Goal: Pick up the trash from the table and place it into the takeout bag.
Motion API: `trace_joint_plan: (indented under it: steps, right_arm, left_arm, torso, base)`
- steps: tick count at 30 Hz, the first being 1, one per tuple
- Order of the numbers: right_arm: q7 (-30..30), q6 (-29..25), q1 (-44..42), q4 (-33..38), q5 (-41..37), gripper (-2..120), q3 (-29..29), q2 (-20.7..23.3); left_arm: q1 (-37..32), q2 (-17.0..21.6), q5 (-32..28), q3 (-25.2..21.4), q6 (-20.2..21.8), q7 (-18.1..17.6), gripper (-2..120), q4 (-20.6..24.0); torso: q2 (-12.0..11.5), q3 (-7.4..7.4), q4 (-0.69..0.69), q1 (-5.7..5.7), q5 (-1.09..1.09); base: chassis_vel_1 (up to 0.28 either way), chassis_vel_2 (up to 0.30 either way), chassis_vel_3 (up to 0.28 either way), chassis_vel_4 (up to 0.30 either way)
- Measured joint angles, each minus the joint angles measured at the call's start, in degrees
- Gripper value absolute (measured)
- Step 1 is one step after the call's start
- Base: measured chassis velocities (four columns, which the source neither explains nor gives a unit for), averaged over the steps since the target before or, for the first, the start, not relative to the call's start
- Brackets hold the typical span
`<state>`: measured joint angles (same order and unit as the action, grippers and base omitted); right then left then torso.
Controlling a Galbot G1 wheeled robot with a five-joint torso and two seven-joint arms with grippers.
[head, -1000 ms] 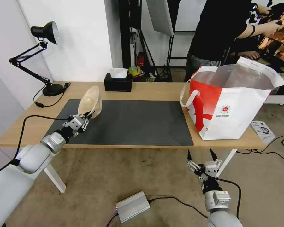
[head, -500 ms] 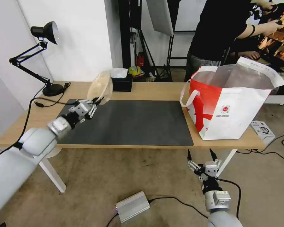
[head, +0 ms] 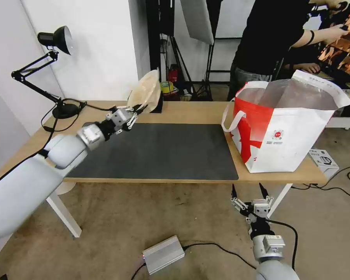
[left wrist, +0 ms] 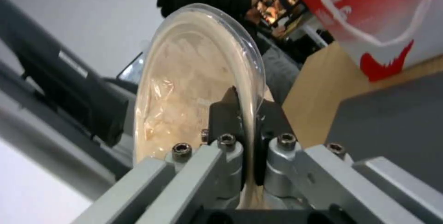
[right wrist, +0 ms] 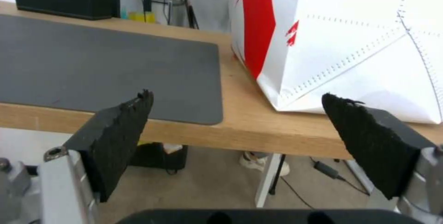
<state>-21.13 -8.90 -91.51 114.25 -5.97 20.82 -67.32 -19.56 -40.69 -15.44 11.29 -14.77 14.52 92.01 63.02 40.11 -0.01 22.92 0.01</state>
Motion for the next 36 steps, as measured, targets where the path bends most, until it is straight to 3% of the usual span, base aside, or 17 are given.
trace_joint_plan:
  steps: [7, 17, 36]
  right_arm:
    - [0.02, 0.02, -0.04, 0.02, 0.14, 95, 0.02, -0.32]
    - [-0.02, 0.06, -0.51, 0.07, 0.51, 95, 0.63, -0.62]
    - [-0.09, 0.1, -0.38, -0.42, 0.96, 95, 0.69, -0.66]
  left_arm:
    - [6.53, -3.17, 0.23, 5.36, -0.14, 0.72, 1, -2.69]
    - [15.15, -11.06, 1.47, 13.02, -0.94, 2.0, 1, -8.05]
    - [24.4, -22.5, 4.72, 19.51, -1.64, 3.57, 1, -16.59]
  torso:
    - [0.0, 0.0, 0.01, 0.0, 0.01]
    - [0.0, 0.0, -0.01, 0.0, 0.0]
    - [0.01, -0.01, 0.0, 0.0, 0.01]
  base:
    - [0.0, 0.0, 0.0, 0.0]
    - [0.0, 0.0, 0.0, 0.0]
    - [0.0, 0.0, 0.0, 0.0]
